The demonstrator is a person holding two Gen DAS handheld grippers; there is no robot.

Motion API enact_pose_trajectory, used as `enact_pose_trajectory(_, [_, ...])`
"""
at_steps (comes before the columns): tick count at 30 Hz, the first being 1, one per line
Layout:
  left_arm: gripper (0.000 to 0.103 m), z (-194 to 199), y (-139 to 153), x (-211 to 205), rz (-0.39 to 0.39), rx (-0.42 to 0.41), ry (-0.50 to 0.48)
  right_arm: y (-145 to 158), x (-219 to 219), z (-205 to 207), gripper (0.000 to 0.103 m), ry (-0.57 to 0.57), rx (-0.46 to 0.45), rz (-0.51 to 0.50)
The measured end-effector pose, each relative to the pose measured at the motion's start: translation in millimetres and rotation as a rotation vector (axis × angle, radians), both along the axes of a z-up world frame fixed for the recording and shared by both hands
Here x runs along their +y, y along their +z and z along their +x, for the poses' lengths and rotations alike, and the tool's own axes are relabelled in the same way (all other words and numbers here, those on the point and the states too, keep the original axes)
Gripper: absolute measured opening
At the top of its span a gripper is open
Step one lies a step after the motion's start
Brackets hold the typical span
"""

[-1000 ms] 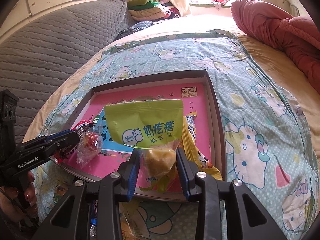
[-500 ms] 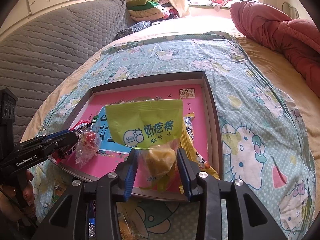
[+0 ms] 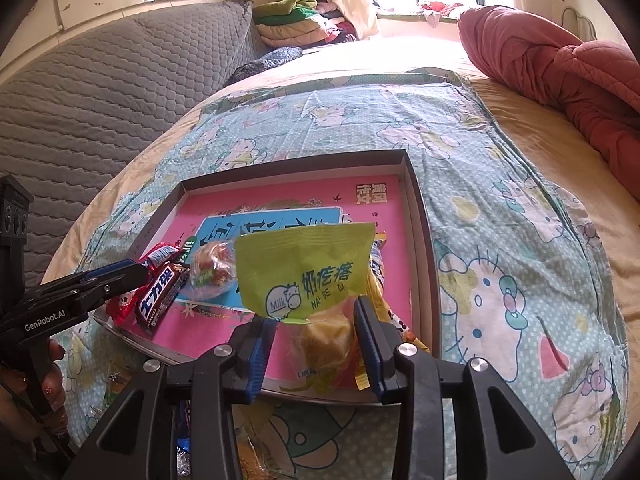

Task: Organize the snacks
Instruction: 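Lower the Snickers into the box and open the left tool while the right releases the pastry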

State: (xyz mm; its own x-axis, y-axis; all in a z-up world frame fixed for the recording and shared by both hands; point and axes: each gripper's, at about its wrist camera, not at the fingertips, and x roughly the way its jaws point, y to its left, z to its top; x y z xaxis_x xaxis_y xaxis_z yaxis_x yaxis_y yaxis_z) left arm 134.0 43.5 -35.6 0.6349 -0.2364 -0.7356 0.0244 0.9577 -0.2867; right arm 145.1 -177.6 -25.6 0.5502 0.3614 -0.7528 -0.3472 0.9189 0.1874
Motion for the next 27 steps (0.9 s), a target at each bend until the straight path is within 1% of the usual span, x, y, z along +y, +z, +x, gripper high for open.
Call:
enact_pose_trajectory(4, [0.047,-1.2,3.6,1.4,-0.014,-0.004,0.002,1.7,-1.2,-0.1,0.042,-0.007,-0.006,-0.001])
enact_pose_trajectory(6, [0.05,-1.5,5.3,1.6,-0.021,-0.004,0.004,3.5,-2.7,0.1,0.044,-0.008,-0.009,0.014])
enact_pose_trajectory(8, [0.051,-2.1,7.7,2.8,-0.028,-0.005,0.005,5.0,-3.0,-0.3,0.045,0.001,-0.013,0.024])
enact_pose_trajectory(15, [0.06,-6.0,18.1,4.5,-0.023,-0.022,0.014,10.7,1.6,-2.4,0.046,0.031,-0.036,0.035])
enact_pose_trajectory(27, [0.062,-19.5,34.9,11.1,-0.008,-0.051,0.036,16.2,-1.6,-3.4,0.049,0.027,-0.041,0.065])
